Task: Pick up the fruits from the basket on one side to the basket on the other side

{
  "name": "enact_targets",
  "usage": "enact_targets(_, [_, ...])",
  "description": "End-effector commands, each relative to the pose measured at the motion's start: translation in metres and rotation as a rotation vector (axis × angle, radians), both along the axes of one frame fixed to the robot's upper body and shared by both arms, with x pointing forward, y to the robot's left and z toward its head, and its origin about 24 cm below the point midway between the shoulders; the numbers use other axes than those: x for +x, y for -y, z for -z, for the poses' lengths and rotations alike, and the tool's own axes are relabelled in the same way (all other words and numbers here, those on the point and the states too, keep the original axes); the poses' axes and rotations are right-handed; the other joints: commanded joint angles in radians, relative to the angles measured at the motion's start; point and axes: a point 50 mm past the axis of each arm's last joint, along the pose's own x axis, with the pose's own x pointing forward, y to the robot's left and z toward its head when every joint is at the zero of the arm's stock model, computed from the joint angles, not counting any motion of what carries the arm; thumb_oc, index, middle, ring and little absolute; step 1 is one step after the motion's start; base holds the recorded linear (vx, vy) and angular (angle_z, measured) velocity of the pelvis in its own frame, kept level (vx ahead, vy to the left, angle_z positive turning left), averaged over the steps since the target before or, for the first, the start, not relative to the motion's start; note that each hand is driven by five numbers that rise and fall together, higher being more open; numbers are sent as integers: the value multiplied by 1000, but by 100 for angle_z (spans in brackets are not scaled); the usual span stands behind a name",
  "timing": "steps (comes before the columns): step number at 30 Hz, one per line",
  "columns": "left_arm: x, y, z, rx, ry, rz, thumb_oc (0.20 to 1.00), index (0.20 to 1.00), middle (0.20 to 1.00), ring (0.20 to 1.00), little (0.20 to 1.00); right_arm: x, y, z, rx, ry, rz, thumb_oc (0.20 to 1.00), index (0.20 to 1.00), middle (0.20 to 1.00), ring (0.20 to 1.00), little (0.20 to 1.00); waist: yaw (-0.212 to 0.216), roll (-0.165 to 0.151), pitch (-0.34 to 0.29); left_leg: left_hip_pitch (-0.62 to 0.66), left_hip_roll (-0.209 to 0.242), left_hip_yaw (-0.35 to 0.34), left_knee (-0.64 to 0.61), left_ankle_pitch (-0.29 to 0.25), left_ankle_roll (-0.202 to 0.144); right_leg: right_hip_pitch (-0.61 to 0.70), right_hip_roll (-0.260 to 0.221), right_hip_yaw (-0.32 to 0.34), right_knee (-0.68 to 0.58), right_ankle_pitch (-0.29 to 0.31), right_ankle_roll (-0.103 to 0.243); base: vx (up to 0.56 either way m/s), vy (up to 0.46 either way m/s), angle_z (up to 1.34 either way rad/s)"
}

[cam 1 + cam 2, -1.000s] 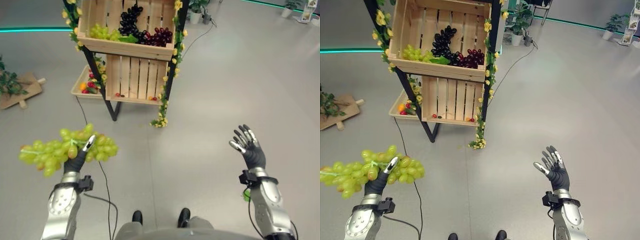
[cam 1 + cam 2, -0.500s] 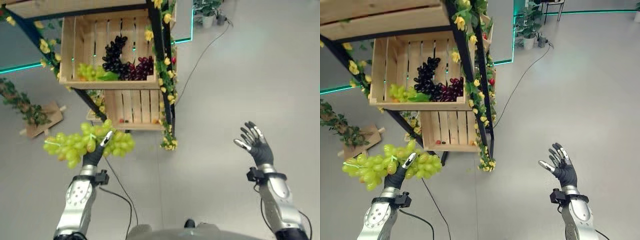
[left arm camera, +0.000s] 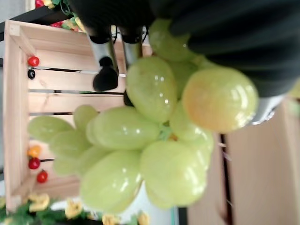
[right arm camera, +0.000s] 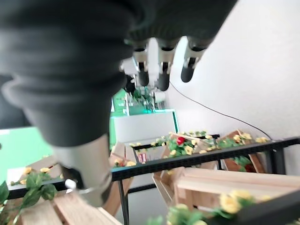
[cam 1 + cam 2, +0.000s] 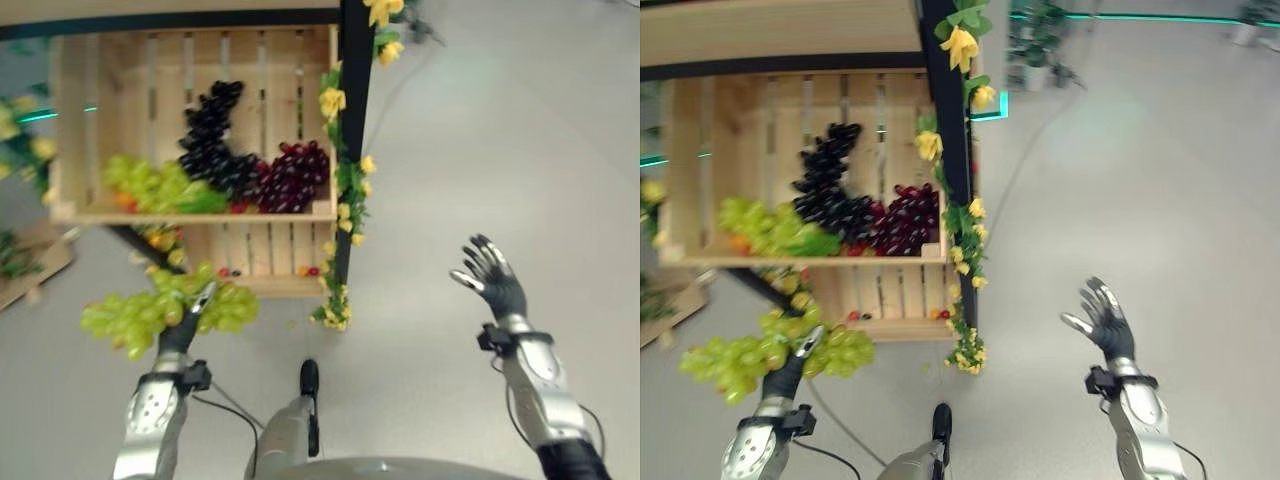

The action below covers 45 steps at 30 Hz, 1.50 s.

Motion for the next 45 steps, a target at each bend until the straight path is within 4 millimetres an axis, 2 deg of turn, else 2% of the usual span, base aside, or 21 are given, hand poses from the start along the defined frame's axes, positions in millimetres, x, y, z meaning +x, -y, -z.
enact_targets(1, [8, -3, -51, 87, 256, 28, 200, 200, 200, 200, 200, 15, -6, -31, -44, 147, -38, 1000, 1000, 1000, 1000, 1000, 9, 17, -43, 70, 66, 2, 37, -109, -167, -125, -188, -21, -140, 295, 141, 11, 180, -87])
enact_targets(3, [11, -6, -61, 120, 285, 38, 200, 200, 200, 200, 200, 17, -7, -35, -39, 166, -40, 1000, 1000, 1000, 1000, 1000, 15, 43, -60, 53, 103, 5, 45, -129, -164, -193, -255, -34, -140, 335, 141, 35, 107, -67])
enact_targets(4, [12, -8, -64, 138, 289, 39, 200, 200, 200, 200, 200, 18, -9, -36, -39, 171, -39, 1000, 1000, 1000, 1000, 1000, 20, 54, -75, 53, 126, 17, 44, -140, -160, -224, -280, -72, -140, 348, 141, 74, 72, -21])
enact_targets(5, [12, -8, -64, 139, 289, 39, 200, 200, 200, 200, 200, 18, -9, -36, -39, 170, -38, 1000, 1000, 1000, 1000, 1000, 21, 55, -80, 50, 129, 16, 45, -141, -160, -227, -278, -72, -140, 348, 141, 126, 110, -13])
enact_targets(6, [11, -10, -65, 149, 293, 30, 200, 200, 200, 200, 200, 19, -11, -35, -37, 169, -38, 1000, 1000, 1000, 1000, 1000, 20, 68, -81, 64, 145, 28, 44, -151, -151, -240, -301, -103, -140, 347, 141, 238, 235, -1])
enact_targets(7, [10, -12, -65, 156, 294, 8, 200, 200, 200, 200, 200, 20, -13, -35, -28, 167, -40, 1000, 1000, 1000, 1000, 1000, -6, 46, -68, 112, 106, 48, 25, -162, -129, -220, -239, -111, -140, 345, 125, 348, 292, 4])
enact_targets(9, [11, -14, -67, 170, 297, -12, 200, 200, 200, 200, 200, 19, -15, -31, -22, 150, -64, 1000, 1000, 1000, 1000, 1000, -25, -16, -54, 159, 28, 60, 11, -185, -112, -181, -78, -83, -137, 316, 90, 274, 203, 59])
enact_targets(10, [11, -14, -67, 171, 298, -12, 200, 200, 200, 200, 200, 19, -15, -31, -21, 151, -64, 1000, 1000, 1000, 1000, 1000, -25, -17, -52, 161, 28, 61, 10, -182, -111, -181, -79, -82, -137, 317, 89, 190, 133, 42])
enact_targets(11, [9, -14, -71, 185, 314, -17, 200, 200, 200, 200, 200, 17, -14, -27, -26, 139, -64, 1000, 1000, 1000, 1000, 1000, 6, -41, -37, 196, -7, 56, 2, -174, -105, -164, -17, -83, -137, 285, 86, 113, 68, -3])
enact_targets(12, [9, -14, -71, 185, 314, -17, 200, 200, 200, 200, 200, 17, -14, -27, -26, 139, -63, 1000, 1000, 1000, 1000, 1000, 7, -41, -36, 198, -7, 56, 1, -174, -105, -162, -17, -83, -137, 285, 86, 178, 58, -22])
enact_targets(13, [7, -13, -69, 188, 302, -15, 200, 200, 200, 200, 200, 18, -18, -26, -7, 133, -79, 1000, 1000, 1000, 1000, 1000, 17, -44, -33, 217, 5, 63, -4, -175, -107, -171, 0, -116, -130, 273, 71, 222, -47, 3])
enact_targets(14, [4, -13, -64, 174, 291, -34, 200, 200, 200, 200, 200, 16, -14, -23, 13, 129, -50, 1000, 1000, 1000, 1000, 1000, 10, -38, -31, 264, 22, 52, -22, -185, -116, -153, 11, -97, -131, 256, 53, 261, -79, -19])
enact_targets(16, [3, -13, -63, 145, 299, -44, 200, 200, 200, 200, 200, 17, -10, -26, -7, 139, -37, 1000, 1000, 1000, 1000, 1000, 10, -39, -39, 275, 35, 65, -33, -179, -120, -145, 18, -122, -138, 253, 48, 196, -84, -19])
enact_targets(22, [1, -11, -58, 139, 271, -30, 200, 200, 200, 200, 200, 14, 1, -23, -16, 125, 26, 1000, 1000, 1000, 1000, 1000, 12, -47, -51, 291, 37, 52, -36, -180, -118, -103, 15, -159, -140, 220, 36, 89, -42, 15])
enact_targets(31, [-1, -10, -50, 120, 236, -29, 200, 200, 200, 200, 200, 11, 9, -20, -8, 116, 73, 1000, 1000, 1000, 1000, 1000, 19, -53, -66, 293, 37, 40, -34, -184, -123, -78, 18, -172, -140, 201, 34, 52, -21, 7])
enact_targets(38, [0, -8, -44, 97, 212, -15, 200, 200, 200, 200, 200, 11, 12, -24, -19, 129, 81, 1000, 1000, 1000, 1000, 1000, 22, -45, -59, 273, 33, 7, -3, -187, -130, -67, -2, -177, -140, 201, 31, 14, -54, 13])
enact_targets(42, [1, -3, -42, 82, 205, 11, 200, 200, 200, 200, 200, 11, 15, -30, -48, 141, 83, 1000, 1000, 1000, 1000, 1000, 42, -25, -32, 254, 38, -46, 4, -167, -155, -47, -6, -214, -139, 190, 15, -66, -121, 45])
enact_targets(44, [7, 7, -46, 77, 223, 61, 200, 200, 200, 200, 200, 9, 22, -36, -90, 158, 107, 1000, 1000, 1000, 1000, 1000, 58, 4, -5, 192, 48, -141, -40, -70, -209, -58, -14, -290, -120, 182, 9, -204, -140, 84])
enact_targets(45, [9, 10, -48, 74, 235, 72, 200, 200, 200, 200, 200, 9, 24, -39, -101, 165, 115, 1000, 1000, 1000, 1000, 1000, 52, 5, -1, 179, 54, -184, -46, -71, -233, -59, -17, -293, -112, 154, 10, -159, -89, 104])
